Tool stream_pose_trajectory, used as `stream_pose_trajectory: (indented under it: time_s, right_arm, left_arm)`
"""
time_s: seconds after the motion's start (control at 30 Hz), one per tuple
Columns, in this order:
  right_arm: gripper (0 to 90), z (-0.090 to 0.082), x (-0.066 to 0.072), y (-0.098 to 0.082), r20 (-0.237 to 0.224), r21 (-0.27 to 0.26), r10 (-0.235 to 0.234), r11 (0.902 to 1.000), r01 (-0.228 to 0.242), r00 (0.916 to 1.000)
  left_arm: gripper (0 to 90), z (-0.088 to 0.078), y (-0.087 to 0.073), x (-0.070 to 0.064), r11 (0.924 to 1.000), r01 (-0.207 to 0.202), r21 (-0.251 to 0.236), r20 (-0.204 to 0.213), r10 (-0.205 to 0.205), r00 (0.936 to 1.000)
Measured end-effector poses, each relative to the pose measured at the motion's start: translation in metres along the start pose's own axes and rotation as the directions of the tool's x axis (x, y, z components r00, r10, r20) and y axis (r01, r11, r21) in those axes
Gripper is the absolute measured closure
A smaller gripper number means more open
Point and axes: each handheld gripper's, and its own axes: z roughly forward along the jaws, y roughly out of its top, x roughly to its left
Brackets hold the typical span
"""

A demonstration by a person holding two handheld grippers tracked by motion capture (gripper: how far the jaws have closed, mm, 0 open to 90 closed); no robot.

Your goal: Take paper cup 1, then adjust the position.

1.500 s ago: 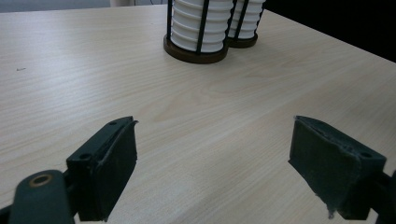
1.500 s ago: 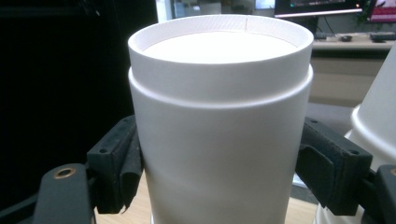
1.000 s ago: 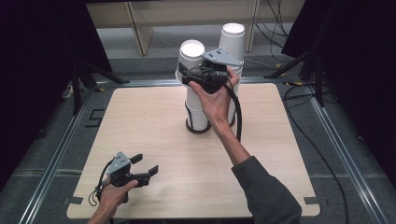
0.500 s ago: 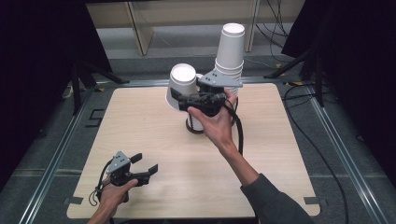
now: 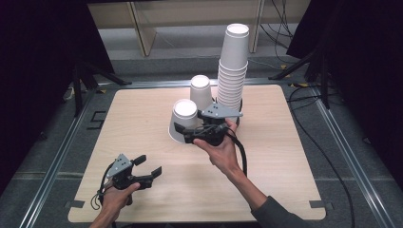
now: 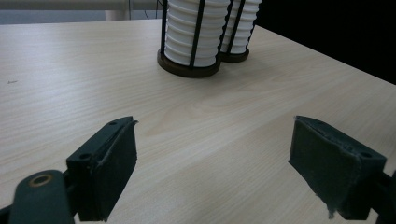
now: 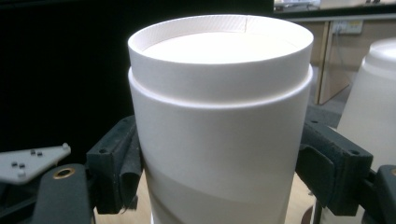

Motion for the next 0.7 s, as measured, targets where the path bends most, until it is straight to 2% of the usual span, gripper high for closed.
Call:
stream_pose_trajectory:
  time_s: [0.1, 0.17, 0.2, 0.23, 0.3, 0.4, 0.43, 0.5, 0.63, 0.7]
  right_arm:
    - [22.1, 0.001, -0.003, -0.009, -0.013, 0.008, 0.013, 0.9999, -0.013, 0.9998]
    - [22.1, 0.002, -0.004, -0.016, -0.027, 0.044, 0.049, 0.9979, -0.048, 0.9984]
    - [22.1, 0.005, -0.007, -0.024, -0.025, 0.039, 0.031, 0.9988, -0.03, 0.9992]
    - [22.1, 0.005, -0.007, -0.024, -0.025, 0.039, 0.031, 0.9988, -0.03, 0.9992]
    - [22.1, 0.008, -0.008, -0.034, -0.034, 0.067, 0.063, 0.9959, -0.061, 0.9975]
    - [22.1, 0.01, -0.008, -0.038, -0.037, 0.075, 0.06, 0.9955, -0.057, 0.9975]
    - [22.1, 0.012, -0.009, -0.039, -0.036, 0.077, 0.042, 0.9963, -0.039, 0.9985]
    - [22.1, 0.013, -0.007, -0.042, -0.064, 0.093, 0.075, 0.9933, -0.069, 0.9952]
    - [22.1, 0.016, -0.003, -0.044, -0.09, 0.094, 0.075, 0.9934, -0.067, 0.9931]
    - [22.1, 0.017, 0.0, -0.046, -0.087, 0.085, 0.077, 0.9939, -0.07, 0.9932]
  left_arm:
    - [14.5, 0.001, 0.0, -0.001, 0.9999, 0.001, -0.014, 0.012, -0.001, 0.9999]
    - [14.5, 0.001, 0.0, -0.001, 0.9995, -0.001, -0.032, 0.029, 0.002, 0.9996]
    - [14.5, 0.0, 0.001, -0.002, 0.9997, -0.008, -0.024, 0.024, 0.008, 0.9997]
    - [14.5, 0.001, 0.001, -0.003, 0.9989, -0.009, -0.046, 0.045, 0.011, 0.9989]
    - [14.5, 0.001, 0.002, -0.005, 0.9989, -0.014, -0.045, 0.048, 0.016, 0.9987]
    - [14.5, 0.003, 0.002, -0.007, 0.9981, -0.02, -0.059, 0.071, 0.024, 0.9972]
    - [14.5, 0.005, 0.002, -0.008, 0.9973, -0.019, -0.072, 0.082, 0.025, 0.9963]
    - [14.5, 0.004, 0.005, -0.011, 0.997, -0.039, -0.068, 0.084, 0.045, 0.9955]
    - [14.5, 0.007, 0.007, -0.015, 0.9938, -0.052, -0.098, 0.113, 0.063, 0.9915]
    - [14.5, 0.01, 0.008, -0.017, 0.9889, -0.053, -0.139, 0.136, 0.072, 0.9881]
